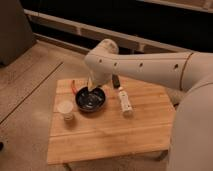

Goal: Place the pepper on the white sponge

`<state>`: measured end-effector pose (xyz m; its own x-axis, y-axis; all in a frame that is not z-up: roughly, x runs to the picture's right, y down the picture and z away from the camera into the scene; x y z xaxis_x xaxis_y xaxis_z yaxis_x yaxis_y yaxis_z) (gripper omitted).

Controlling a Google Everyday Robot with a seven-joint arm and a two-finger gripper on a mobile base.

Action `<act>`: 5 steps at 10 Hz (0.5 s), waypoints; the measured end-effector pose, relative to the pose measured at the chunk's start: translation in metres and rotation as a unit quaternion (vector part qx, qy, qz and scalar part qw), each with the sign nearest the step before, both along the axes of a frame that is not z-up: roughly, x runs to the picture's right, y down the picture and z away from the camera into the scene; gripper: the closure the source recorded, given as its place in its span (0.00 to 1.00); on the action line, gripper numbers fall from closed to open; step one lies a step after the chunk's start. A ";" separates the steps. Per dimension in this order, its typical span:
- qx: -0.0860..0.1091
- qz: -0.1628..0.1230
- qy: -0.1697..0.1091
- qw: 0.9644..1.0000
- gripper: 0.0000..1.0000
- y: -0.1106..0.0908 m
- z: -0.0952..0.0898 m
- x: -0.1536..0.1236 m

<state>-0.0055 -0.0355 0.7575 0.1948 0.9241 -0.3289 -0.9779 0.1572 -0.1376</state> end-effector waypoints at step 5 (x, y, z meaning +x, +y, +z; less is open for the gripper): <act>0.014 0.135 -0.011 0.991 0.35 -0.064 0.075 0.014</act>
